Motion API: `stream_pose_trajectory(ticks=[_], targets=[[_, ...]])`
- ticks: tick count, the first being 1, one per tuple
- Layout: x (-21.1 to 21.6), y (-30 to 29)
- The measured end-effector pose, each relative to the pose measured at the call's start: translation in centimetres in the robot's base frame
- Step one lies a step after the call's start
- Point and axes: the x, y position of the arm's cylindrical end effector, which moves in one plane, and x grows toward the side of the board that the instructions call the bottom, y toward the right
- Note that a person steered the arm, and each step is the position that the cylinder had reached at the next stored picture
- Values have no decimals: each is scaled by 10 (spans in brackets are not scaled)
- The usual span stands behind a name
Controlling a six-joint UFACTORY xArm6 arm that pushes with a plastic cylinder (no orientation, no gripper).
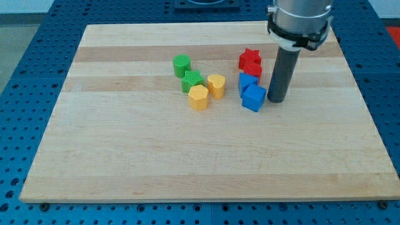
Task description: Place the green circle above the red star
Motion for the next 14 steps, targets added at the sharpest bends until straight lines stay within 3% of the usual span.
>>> stream_pose_trajectory(ticks=[2, 6, 7, 10, 11, 14], targets=[[-14, -13], [-31, -146], [-34, -148], [-55, -239], [-73, -234], [-69, -178]])
